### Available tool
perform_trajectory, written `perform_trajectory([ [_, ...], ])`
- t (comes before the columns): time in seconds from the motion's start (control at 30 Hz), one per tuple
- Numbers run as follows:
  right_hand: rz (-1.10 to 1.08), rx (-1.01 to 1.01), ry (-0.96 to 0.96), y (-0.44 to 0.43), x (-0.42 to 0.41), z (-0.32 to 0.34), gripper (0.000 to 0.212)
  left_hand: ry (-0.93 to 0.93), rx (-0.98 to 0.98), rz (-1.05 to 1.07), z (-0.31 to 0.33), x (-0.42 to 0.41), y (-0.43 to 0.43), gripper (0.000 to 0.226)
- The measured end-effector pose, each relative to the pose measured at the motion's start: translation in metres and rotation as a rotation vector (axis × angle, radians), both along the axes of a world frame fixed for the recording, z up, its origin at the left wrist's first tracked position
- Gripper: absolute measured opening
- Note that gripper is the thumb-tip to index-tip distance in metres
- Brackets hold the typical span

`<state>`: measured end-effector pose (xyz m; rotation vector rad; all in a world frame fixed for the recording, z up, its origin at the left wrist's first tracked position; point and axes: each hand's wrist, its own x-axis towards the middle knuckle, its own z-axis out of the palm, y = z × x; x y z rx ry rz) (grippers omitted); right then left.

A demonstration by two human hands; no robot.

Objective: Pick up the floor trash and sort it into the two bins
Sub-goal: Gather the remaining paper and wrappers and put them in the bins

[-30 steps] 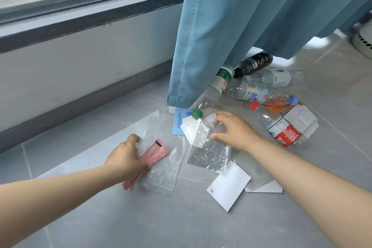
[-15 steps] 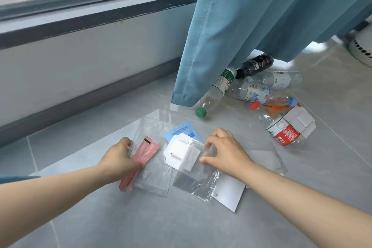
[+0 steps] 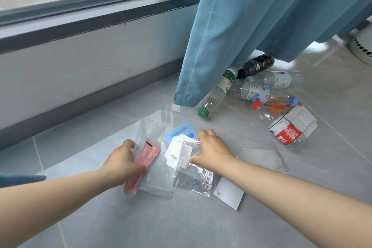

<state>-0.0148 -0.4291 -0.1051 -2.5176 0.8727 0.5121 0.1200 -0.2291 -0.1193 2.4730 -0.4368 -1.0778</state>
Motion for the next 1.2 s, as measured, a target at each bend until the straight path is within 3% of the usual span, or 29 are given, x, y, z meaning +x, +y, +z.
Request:
perform_trajectory([
  [0.57, -0.147, 0.086, -0.029, -0.008, 0.005, 0.007, 0.084, -0.011, 0.000, -0.022, 0.010, -0.001, -0.011, 0.061],
  [0.8, -0.139, 0.107, 0.015, -0.017, 0.002, 0.007, 0.063, -0.024, 0.008, -0.027, 0.014, -0.001, -0.019, 0.063],
  [0.97, -0.211, 0.251, -0.025, -0.024, -0.010, 0.010, 0.056, -0.030, 0.008, -0.023, 0.015, -0.002, -0.027, 0.067],
  [1.1, -0.277, 0.310, -0.120, -0.048, -0.024, 0.026, 0.065, -0.036, -0.016, -0.040, 0.021, -0.007, -0.037, 0.048],
  [1.2, -0.283, 0.253, -0.181, -0.073, -0.043, 0.046, 0.055, -0.053, -0.074, -0.084, 0.028, -0.013, -0.044, 0.032],
])
